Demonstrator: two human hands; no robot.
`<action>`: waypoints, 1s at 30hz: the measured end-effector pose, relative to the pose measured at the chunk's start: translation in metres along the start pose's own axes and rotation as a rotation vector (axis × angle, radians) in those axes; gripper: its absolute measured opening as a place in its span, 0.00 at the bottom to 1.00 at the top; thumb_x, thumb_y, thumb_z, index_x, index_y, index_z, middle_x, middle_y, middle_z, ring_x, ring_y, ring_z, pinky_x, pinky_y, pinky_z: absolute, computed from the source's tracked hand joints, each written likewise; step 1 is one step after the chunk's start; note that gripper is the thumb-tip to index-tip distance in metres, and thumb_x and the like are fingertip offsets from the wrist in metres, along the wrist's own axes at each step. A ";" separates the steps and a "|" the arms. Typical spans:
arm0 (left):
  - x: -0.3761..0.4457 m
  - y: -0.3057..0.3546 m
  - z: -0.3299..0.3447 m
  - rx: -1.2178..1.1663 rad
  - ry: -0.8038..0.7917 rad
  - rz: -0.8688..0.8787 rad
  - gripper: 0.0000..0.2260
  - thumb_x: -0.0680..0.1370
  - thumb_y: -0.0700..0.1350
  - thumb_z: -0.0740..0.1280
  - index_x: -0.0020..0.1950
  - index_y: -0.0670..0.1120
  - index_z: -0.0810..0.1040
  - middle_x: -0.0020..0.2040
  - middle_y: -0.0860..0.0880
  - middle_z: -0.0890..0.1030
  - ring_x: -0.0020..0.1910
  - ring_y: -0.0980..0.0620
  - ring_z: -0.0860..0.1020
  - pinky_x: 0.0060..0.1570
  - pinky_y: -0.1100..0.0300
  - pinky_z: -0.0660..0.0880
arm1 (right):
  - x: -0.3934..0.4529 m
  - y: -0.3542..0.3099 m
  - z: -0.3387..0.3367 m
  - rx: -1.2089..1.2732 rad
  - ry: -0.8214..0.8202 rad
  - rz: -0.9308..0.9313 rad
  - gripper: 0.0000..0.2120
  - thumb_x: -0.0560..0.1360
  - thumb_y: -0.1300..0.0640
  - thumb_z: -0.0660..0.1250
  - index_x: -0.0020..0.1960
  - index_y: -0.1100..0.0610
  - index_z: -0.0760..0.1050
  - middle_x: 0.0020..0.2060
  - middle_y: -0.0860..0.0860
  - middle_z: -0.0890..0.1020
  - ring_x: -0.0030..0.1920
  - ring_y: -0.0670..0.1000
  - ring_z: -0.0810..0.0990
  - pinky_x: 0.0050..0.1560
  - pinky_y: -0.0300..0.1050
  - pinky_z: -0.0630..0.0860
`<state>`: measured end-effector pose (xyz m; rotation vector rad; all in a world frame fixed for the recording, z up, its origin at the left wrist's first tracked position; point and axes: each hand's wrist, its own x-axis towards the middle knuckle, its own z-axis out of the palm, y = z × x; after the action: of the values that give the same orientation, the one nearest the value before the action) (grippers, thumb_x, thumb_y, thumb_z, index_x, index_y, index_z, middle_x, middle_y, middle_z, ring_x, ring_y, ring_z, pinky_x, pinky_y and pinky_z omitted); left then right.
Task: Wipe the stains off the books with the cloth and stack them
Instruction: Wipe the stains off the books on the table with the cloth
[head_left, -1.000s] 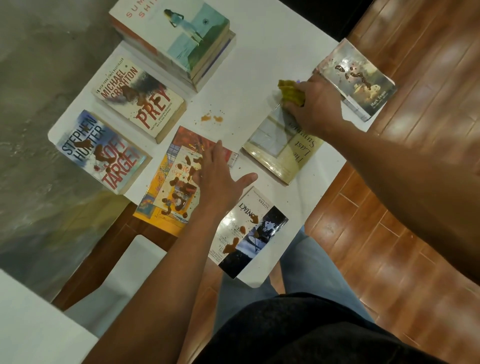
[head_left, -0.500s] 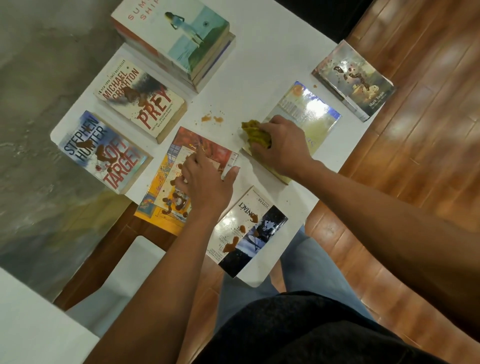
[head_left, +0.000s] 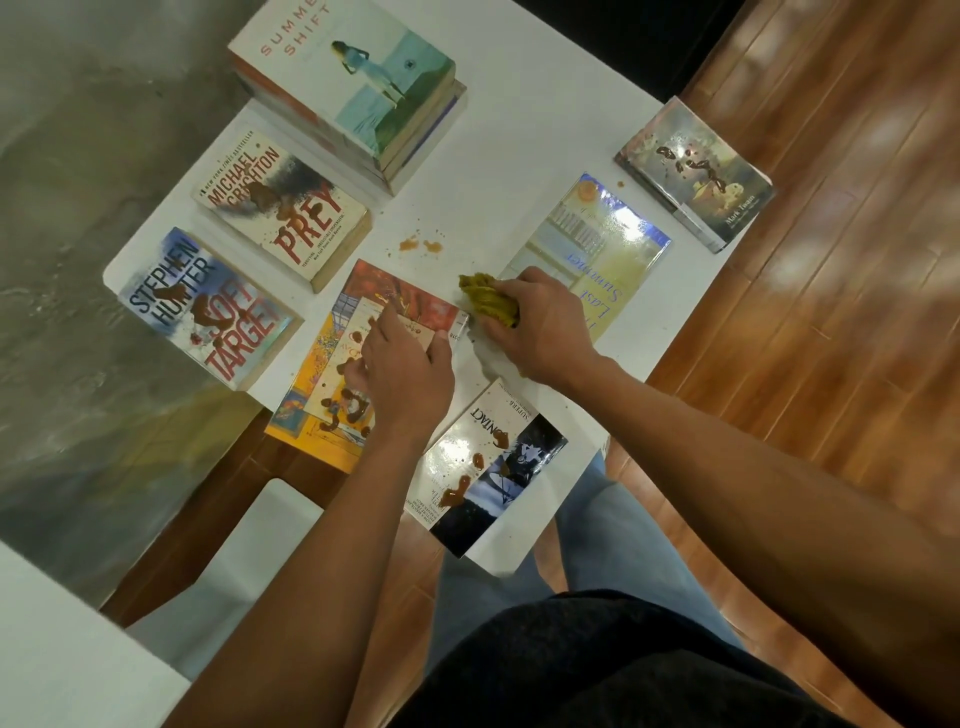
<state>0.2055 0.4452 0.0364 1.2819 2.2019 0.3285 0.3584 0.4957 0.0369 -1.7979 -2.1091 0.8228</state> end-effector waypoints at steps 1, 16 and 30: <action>-0.001 0.000 0.000 -0.006 0.019 -0.002 0.28 0.82 0.52 0.63 0.79 0.44 0.58 0.75 0.43 0.67 0.75 0.45 0.62 0.70 0.47 0.51 | 0.000 -0.001 -0.001 0.005 -0.006 0.005 0.17 0.76 0.47 0.70 0.62 0.54 0.81 0.46 0.52 0.78 0.45 0.54 0.77 0.41 0.45 0.69; -0.034 0.041 0.003 -0.337 0.286 0.007 0.14 0.84 0.46 0.62 0.67 0.40 0.73 0.63 0.42 0.74 0.58 0.47 0.76 0.54 0.56 0.72 | -0.016 0.030 -0.074 1.068 0.101 0.476 0.06 0.77 0.55 0.72 0.53 0.54 0.81 0.48 0.51 0.85 0.51 0.52 0.84 0.56 0.52 0.82; -0.096 0.163 0.081 -0.552 0.210 -0.280 0.09 0.83 0.50 0.63 0.55 0.46 0.75 0.53 0.50 0.80 0.50 0.50 0.77 0.48 0.55 0.73 | -0.009 0.138 -0.203 1.267 -0.017 0.543 0.11 0.81 0.55 0.65 0.62 0.54 0.76 0.53 0.53 0.83 0.54 0.54 0.83 0.57 0.54 0.80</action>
<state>0.4065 0.4413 0.0808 0.6565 2.1990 0.9154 0.5816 0.5497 0.1250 -1.4867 -0.6127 1.7283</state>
